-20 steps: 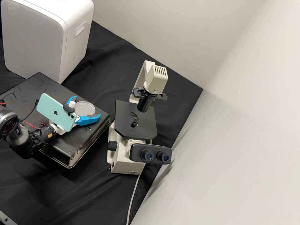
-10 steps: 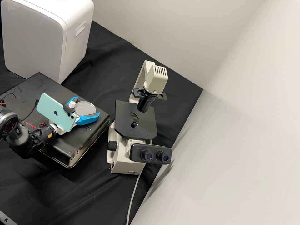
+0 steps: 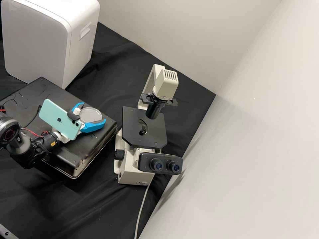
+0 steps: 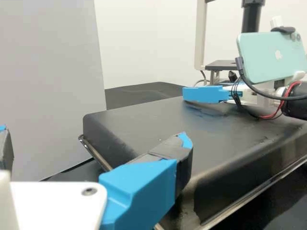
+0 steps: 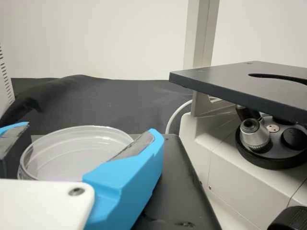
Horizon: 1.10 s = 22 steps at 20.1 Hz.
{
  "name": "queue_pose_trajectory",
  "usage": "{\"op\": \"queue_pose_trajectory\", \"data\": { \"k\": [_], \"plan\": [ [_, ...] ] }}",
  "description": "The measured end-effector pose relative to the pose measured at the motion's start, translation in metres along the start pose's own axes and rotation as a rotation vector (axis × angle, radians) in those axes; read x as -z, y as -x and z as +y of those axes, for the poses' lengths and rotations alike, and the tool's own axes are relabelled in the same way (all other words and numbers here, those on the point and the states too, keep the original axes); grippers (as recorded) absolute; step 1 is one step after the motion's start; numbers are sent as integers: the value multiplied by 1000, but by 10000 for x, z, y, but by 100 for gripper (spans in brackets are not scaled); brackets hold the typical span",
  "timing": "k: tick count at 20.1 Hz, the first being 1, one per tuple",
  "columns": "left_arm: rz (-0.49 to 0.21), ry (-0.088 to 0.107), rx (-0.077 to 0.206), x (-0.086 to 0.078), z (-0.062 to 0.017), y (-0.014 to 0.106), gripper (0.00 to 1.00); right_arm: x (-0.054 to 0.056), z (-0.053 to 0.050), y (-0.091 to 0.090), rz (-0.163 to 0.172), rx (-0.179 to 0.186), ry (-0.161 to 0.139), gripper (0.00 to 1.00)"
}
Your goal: Place the petri dish on the microscope
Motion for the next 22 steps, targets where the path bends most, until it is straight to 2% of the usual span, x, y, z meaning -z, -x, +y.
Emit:
{"op": "queue_pose_trajectory", "data": {
  "k": [3, 6, 13, 22],
  "plan": [
    [0, 0, 0, 1, 0, 0, 100, 23, 23, 5, 7, -7, -1, 0],
    [0, 0, 0, 1, 0, 0, 100, 56, 76, 64, 5, -7, -25, 0],
    [0, 2, 0, 1, 0, 0, 100, 181, 268, 267, 49, -61, -39, 0],
    [-4, 1, 1, -7, -2, 1, 100, 201, 443, 386, 67, -119, -47, 0]
  ]
}}
